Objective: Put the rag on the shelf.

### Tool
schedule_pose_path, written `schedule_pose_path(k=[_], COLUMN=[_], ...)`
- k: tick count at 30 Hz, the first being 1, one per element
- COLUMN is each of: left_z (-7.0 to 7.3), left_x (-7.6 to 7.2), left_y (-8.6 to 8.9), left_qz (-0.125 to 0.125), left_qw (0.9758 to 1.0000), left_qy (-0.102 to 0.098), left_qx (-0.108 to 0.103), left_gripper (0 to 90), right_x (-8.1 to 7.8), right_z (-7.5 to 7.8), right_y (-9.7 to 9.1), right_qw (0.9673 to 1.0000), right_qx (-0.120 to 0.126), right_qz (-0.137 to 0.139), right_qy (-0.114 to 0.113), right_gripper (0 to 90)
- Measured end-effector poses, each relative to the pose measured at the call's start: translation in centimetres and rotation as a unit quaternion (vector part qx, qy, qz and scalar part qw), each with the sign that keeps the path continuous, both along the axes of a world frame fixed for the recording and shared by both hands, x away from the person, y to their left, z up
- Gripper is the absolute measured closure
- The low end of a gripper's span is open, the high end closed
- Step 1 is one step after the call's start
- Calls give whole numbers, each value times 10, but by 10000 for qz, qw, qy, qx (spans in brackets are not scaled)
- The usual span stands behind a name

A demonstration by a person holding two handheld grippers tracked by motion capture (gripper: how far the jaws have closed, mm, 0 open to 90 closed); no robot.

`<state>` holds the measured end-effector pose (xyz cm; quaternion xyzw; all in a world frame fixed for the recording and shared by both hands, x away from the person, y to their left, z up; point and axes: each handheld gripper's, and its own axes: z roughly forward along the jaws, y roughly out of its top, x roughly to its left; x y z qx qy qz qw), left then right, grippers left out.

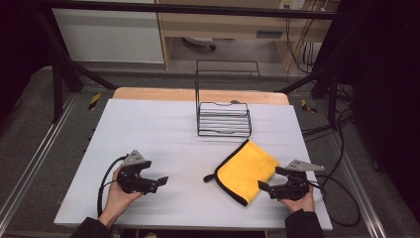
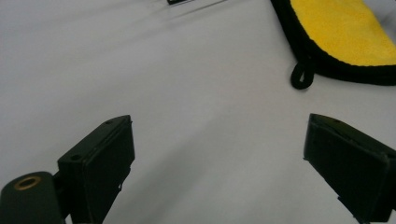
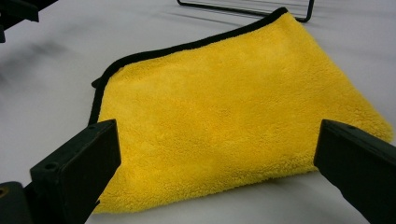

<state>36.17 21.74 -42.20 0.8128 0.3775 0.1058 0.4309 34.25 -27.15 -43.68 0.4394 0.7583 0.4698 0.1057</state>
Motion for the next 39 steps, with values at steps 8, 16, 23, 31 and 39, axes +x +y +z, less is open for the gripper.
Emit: schedule_pose_path(k=[8,16,23,31,39], left_z=[6,11,11,1,-10], left_x=[10,21,31,37,47], left_y=[-45,-94,-128,-163,-182], left_qz=[-205,-409,-485,-658,-680], left_qw=[9997,9991,9986,9971,9958], left_qy=[107,134,204,256,433], left_qx=[-91,-16,47,288,443], left_gripper=[113,130,189,324,483], right_x=[-1,-2,-2,-2,-2], right_z=[-1,-2,-2,-2,-2], right_y=[1,2,2,2,2], right_qw=[10000,10000,10000,10000,9999], right_qx=[-32,-65,-54,-54,-75], right_qz=[-3,-1,-21,-34,-13], right_qy=[-1,-6,-30,-60,-78], right_gripper=[13,13,12,8,7])
